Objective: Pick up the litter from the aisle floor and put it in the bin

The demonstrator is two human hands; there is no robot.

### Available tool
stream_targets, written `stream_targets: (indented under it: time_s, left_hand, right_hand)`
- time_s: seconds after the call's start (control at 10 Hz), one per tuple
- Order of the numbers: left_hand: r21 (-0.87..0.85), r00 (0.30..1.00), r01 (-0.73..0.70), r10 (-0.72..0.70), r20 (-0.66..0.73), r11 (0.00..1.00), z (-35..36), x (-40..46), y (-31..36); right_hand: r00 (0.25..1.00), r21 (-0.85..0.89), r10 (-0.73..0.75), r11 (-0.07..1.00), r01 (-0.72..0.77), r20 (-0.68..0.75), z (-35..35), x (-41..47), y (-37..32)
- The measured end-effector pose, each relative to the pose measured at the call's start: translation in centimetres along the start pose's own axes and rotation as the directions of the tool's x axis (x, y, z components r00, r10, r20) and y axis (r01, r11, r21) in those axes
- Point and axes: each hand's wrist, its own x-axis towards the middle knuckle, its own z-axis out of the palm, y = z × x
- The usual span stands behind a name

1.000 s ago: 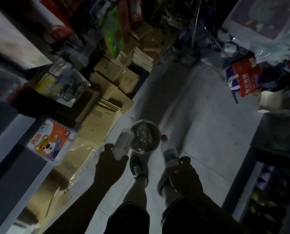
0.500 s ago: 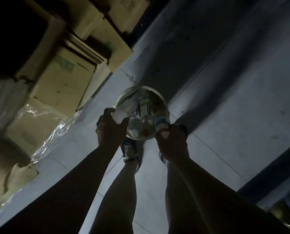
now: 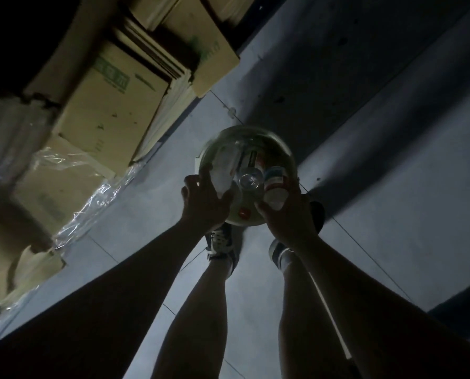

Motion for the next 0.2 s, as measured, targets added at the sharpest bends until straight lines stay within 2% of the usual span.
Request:
stream_targets:
  time_s: [0.1,0.2]
  left_hand:
    - [0.007,0.999,-0.029,0.030,-0.031,1.000,-1.7,-0.7,-0.1]
    - [0.013,0.996,-0.046,0.047,-0.081,0.999,-3.9,-2.3,0.3]
  right_hand:
    - [0.999,-0.031,-0.013,0.999,0.011,-0.039,-0.9,-1.5,0.0]
    - [0.990,-0.126,-0.102,0.988,0.089,-0.098,-2.6,-4.0,-0.9]
